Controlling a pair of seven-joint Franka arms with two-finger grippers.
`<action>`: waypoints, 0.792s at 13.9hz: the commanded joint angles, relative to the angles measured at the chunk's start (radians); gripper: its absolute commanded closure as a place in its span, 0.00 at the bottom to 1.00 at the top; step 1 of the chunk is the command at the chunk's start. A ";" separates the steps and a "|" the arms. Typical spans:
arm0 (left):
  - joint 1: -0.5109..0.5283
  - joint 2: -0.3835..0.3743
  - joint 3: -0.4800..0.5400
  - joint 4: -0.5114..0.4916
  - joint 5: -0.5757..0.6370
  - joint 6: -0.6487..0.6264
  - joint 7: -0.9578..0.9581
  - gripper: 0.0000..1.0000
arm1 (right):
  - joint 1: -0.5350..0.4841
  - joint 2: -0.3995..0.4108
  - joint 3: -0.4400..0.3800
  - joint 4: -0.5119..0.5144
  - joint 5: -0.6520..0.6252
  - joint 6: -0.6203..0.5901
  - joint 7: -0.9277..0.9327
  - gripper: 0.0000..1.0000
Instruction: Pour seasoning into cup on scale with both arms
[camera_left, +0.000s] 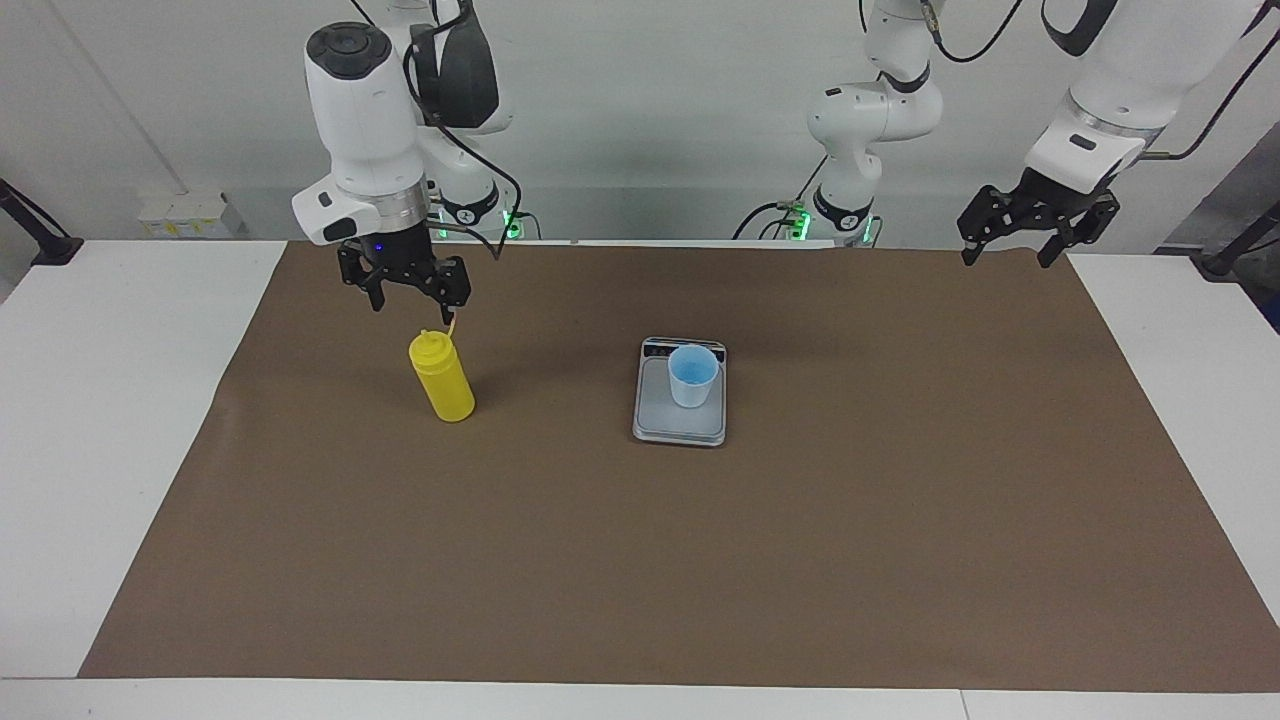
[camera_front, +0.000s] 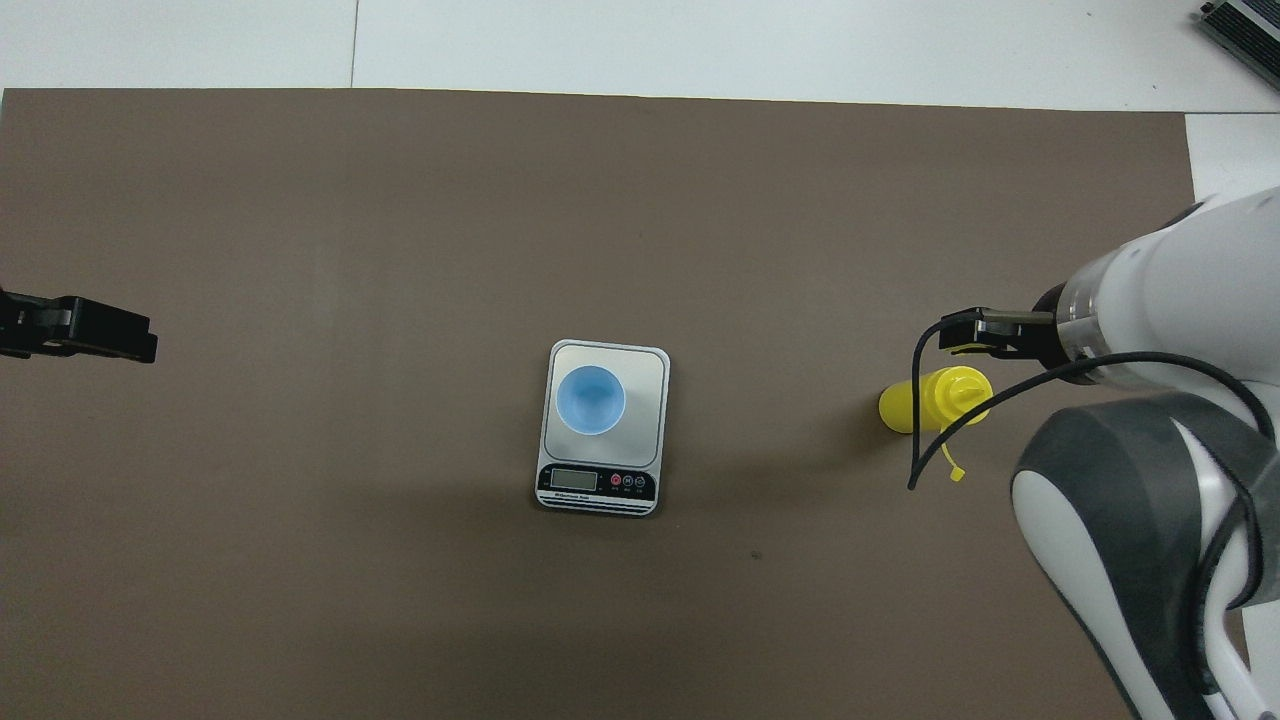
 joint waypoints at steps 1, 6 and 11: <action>0.007 -0.011 -0.003 -0.009 0.019 -0.010 0.003 0.00 | -0.026 0.010 0.003 0.071 0.002 -0.058 -0.109 0.00; 0.007 -0.011 -0.003 -0.009 0.019 -0.010 0.003 0.00 | -0.052 0.093 -0.001 0.292 0.099 -0.265 -0.129 0.00; 0.007 -0.011 -0.003 -0.009 0.021 -0.010 0.003 0.00 | -0.065 0.064 -0.003 0.258 0.120 -0.289 -0.132 0.00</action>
